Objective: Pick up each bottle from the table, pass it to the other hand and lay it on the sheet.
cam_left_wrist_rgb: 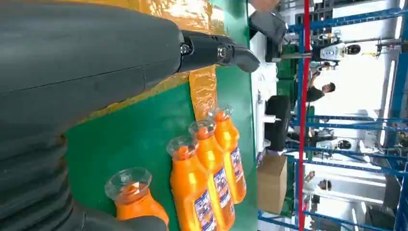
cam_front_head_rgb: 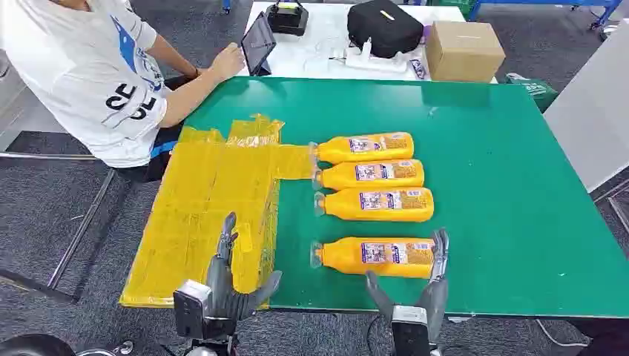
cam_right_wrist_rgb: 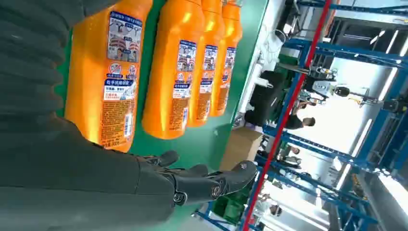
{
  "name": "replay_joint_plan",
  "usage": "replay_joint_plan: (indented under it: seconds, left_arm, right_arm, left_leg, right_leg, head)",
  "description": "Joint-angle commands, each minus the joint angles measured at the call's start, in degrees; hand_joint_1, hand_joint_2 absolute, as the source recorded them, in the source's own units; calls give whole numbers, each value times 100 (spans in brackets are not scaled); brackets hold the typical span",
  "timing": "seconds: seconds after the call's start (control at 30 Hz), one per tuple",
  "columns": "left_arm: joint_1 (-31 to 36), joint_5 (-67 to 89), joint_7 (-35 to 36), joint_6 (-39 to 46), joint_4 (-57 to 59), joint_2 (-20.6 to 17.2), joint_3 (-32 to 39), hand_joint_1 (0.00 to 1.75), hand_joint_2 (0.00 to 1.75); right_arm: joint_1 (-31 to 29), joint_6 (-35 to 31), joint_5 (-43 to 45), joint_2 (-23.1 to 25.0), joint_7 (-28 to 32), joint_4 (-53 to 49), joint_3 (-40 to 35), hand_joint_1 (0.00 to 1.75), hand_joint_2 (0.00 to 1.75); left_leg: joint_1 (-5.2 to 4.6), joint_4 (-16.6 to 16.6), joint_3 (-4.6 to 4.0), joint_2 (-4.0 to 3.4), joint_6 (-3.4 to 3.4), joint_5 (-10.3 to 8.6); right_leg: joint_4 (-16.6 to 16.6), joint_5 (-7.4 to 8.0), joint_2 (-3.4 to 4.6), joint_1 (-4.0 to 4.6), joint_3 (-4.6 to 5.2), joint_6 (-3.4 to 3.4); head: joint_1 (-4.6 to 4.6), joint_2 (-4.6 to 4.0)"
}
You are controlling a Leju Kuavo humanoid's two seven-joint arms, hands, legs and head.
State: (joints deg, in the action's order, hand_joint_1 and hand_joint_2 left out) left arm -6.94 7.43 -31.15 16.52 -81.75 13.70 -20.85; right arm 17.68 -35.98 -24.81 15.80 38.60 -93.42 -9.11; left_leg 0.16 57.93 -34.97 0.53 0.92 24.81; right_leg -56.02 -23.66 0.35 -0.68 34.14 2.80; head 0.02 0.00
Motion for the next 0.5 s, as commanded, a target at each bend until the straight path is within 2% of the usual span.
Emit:
replay_joint_plan:
  seconds: [0.03,0.5]
  left_arm:
    - [-52,-19,58,-110,16,-24,-156,0,175]
    - [-209,29,200,-243,-276,-61,4,0,175]
  right_arm:
    - [-145,23,50,-29,15,84,-34,0,175]
    - [-256,-118,237,-6,57,348,-217,0,175]
  left_leg:
    - [5,0,27,-10,-4,13]
    - [5,-4,25,-14,-4,10]
  right_leg:
    - [4,-8,2,7,-26,-10]
    - [8,-4,8,7,-24,-9]
  head:
    - [-2,0]
    - [-2,0]
